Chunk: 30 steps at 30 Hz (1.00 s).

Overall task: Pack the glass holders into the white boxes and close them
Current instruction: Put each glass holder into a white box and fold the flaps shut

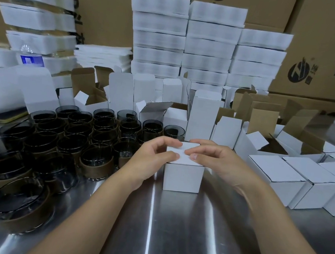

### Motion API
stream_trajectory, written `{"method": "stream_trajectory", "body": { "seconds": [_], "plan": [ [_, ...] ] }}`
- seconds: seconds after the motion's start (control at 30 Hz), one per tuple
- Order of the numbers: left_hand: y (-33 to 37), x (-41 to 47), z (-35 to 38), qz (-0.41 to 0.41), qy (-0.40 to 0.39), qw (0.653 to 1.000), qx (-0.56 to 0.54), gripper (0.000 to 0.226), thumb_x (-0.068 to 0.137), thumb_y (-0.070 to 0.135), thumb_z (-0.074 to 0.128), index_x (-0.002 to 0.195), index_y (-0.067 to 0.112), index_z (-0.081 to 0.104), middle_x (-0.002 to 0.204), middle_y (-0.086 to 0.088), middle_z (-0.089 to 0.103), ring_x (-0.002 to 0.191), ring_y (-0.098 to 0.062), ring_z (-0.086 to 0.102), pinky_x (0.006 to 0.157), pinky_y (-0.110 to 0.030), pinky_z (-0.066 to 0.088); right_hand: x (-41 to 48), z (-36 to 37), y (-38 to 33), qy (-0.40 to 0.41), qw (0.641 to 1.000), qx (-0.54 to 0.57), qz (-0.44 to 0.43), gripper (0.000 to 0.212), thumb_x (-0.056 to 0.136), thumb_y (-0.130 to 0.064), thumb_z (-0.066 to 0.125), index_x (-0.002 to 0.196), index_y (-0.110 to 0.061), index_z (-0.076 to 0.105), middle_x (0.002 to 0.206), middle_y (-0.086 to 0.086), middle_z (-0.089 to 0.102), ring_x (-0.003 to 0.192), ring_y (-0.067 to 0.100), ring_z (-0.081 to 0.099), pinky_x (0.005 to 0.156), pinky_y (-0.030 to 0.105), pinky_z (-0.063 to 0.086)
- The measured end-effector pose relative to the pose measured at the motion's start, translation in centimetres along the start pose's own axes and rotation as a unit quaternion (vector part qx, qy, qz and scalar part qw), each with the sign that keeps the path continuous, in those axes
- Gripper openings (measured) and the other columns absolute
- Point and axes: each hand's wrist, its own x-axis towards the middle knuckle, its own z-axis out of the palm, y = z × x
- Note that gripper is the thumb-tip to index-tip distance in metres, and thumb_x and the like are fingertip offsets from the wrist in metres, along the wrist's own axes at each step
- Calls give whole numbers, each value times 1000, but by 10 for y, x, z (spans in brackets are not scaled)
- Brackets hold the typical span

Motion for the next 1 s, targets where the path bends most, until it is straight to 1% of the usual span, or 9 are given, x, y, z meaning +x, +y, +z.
{"method": "stream_trajectory", "body": {
  "seconds": [0.3, 0.4, 0.5, 0.57, 0.63, 0.7, 0.8, 0.9, 1.0],
  "plan": [
    [0, 0, 0, -4, 2, 1000, 20, 23, 85, 5, 64, 90, 27, 70, 87, 10, 71, 80, 1, 65, 73, -10, 49, -1, 1, -4, 12, 1000, -23, -15, 17, 85, -23, 68, 86, -36, 77, 114, -20, 61, 102, -11, 57, 87, 12, 39],
    [0, -1, 0, -2, -5, 1000, 29, 20, 85, 9, 65, 91, 28, 69, 90, 7, 69, 80, 1, 63, 71, -9, 48, -1, 1, -5, 31, 998, -54, -8, 10, 78, -43, 69, 84, -40, 76, 115, -23, 58, 102, -14, 53, 89, 17, 37],
    [-1, -3, -1, 8, -41, 998, 48, 28, 74, 24, 76, 100, 27, 65, 104, 2, 69, 94, -5, 64, 80, -14, 49, -2, 1, -3, 9, 992, -127, -22, 43, 52, -71, 72, 90, -50, 67, 127, -30, 44, 112, -19, 42, 89, 15, 34],
    [0, -3, -3, 8, -53, 997, 58, 39, 65, 30, 81, 101, 29, 65, 105, 4, 69, 99, -9, 64, 84, -18, 50, -2, 4, -1, -31, 986, -162, -20, 51, 49, -67, 75, 94, -55, 54, 130, -33, 33, 117, -17, 37, 91, 13, 33],
    [-1, -2, -5, 14, -56, 997, 60, 41, 63, 32, 86, 99, 31, 66, 101, 8, 70, 98, -8, 64, 80, -16, 50, 0, 7, 0, -35, 983, -181, -20, 48, 56, -54, 79, 94, -53, 48, 125, -27, 35, 116, -7, 42, 88, 13, 36],
    [-1, -1, -4, 24, -49, 997, 53, 34, 70, 38, 79, 101, 37, 66, 101, 12, 69, 98, -5, 63, 79, -15, 50, 1, 8, -3, -12, 983, -183, -29, 44, 64, -40, 82, 93, -48, 50, 120, -22, 40, 109, -3, 46, 82, 9, 41],
    [-1, 1, -1, 33, -31, 999, 6, 37, 79, 46, 56, 116, 48, 57, 114, 18, 64, 105, -2, 62, 86, -24, 53, -9, -2, -20, 46, 985, -157, -47, 42, 67, -33, 83, 95, -46, 54, 115, -27, 40, 100, -11, 45, 70, 1, 42],
    [0, 4, 0, 33, 14, 999, -21, 34, 82, 46, 56, 116, 49, 51, 126, 12, 59, 107, -6, 63, 89, -33, 51, -29, -29, -47, 154, 977, -109, -98, 45, 58, -45, 84, 95, -51, 59, 111, -33, 44, 94, -12, 49, 65, 5, 45],
    [-2, 4, 1, 30, 24, 999, -18, 31, 85, 41, 62, 114, 47, 52, 122, 11, 62, 101, -4, 65, 84, -31, 51, -55, -77, -68, 290, 939, -134, -125, 51, 50, -59, 81, 97, -53, 62, 108, -34, 44, 95, 3, 54, 66, 20, 52]
  ]
}}
